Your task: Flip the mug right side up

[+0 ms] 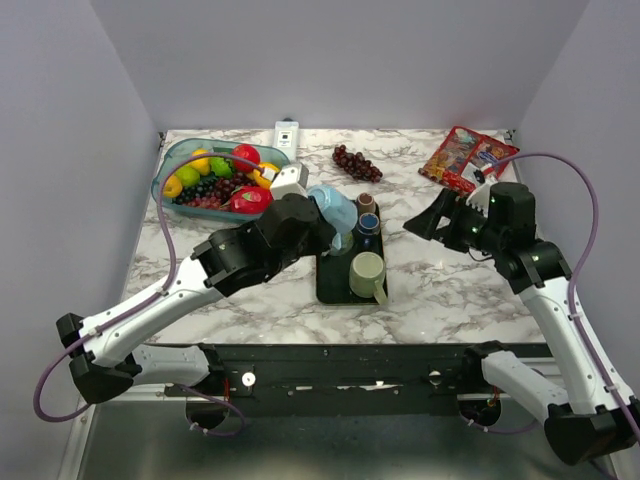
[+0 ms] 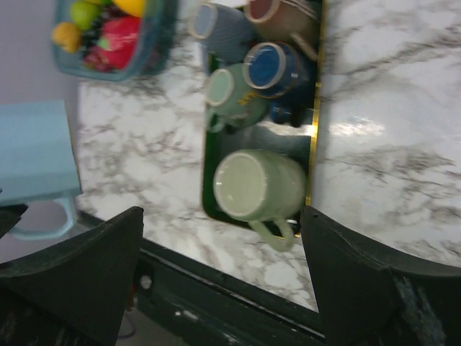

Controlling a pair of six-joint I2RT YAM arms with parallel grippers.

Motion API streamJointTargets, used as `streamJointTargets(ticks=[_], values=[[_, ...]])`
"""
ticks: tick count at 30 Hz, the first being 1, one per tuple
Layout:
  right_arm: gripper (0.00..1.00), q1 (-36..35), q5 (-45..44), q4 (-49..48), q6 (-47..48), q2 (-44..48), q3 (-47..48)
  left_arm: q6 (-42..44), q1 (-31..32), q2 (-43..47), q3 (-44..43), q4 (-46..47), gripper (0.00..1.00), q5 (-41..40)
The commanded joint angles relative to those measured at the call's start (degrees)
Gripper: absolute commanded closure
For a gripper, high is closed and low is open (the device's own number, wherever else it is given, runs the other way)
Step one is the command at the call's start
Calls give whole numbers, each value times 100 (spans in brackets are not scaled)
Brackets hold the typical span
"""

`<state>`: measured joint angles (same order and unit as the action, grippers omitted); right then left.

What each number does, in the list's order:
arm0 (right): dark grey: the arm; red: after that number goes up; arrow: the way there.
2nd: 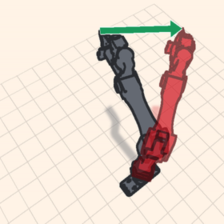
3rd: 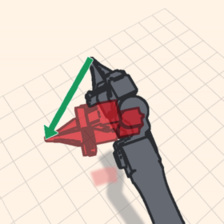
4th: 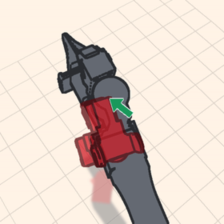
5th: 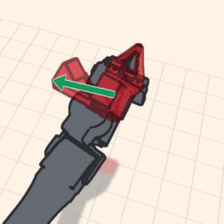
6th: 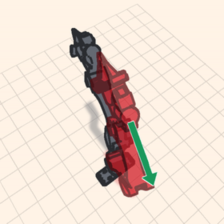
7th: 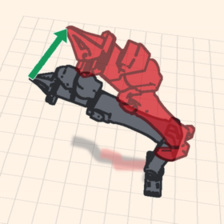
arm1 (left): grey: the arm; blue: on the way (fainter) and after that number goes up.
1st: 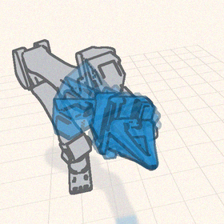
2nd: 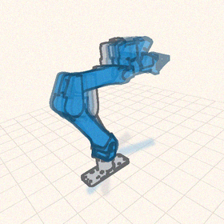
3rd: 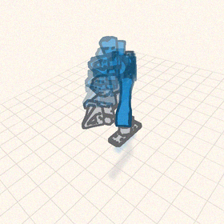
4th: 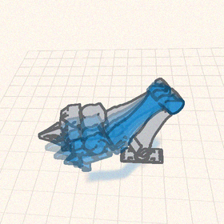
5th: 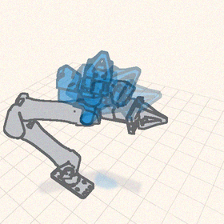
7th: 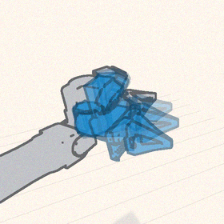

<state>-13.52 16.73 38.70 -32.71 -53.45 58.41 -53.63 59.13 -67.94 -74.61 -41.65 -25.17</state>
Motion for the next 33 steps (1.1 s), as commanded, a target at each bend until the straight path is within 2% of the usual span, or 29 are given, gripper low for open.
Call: streamJointTargets(ticks=[1, 2, 3, 6, 9, 14, 18, 22, 25, 30, 33], values=[[3, -19, 1463, -1178, -788, 335, 127, 580, -331, 150, -746, 1509, 100, 766], [3, -28, 1839, -1467, -1268, 388, 5, 625, -350, 150, -792, 1972, 100, 1064], [3, -28, 2034, -2175, -1517, 475, -75, 651, -367, 158, -836, 2211, 100, 1162], [2, -89, 2343, -3302, -2247, 537, -234, 766, -394, 106, -959, 3091, 100, 1549], [1, -160, 2492, -4051, -2547, 511, -68, 749, -403, -61, -1143, 3785, 100, 1996], [1, -274, 2616, -4616, -2775, 213, 311, 520, -403, -368, -1380, 4708, 100, 2517], [2, -327, 2704, -5458, -3101, 159, 337, 379, -403, -527, -1521, 5052, 100, 2903], [24, -336, 2581, -5408, -3022, 177, 495, 142, -411, -659, -1548, 5307, 100, 3158], [33, -336, 2432, -5531, -3075, 282, 426, -33, -403, -694, -1495, 5474, 100, 3229], [36, -336, 1932, -5663, -3101, 581, 180, -201, -403, -606, -1241, 5799, 100, 3273], [44, -336, 1729, -5680, -3171, 687, 118, -288, -411, -545, -1091, 5922, 100, 3255]])
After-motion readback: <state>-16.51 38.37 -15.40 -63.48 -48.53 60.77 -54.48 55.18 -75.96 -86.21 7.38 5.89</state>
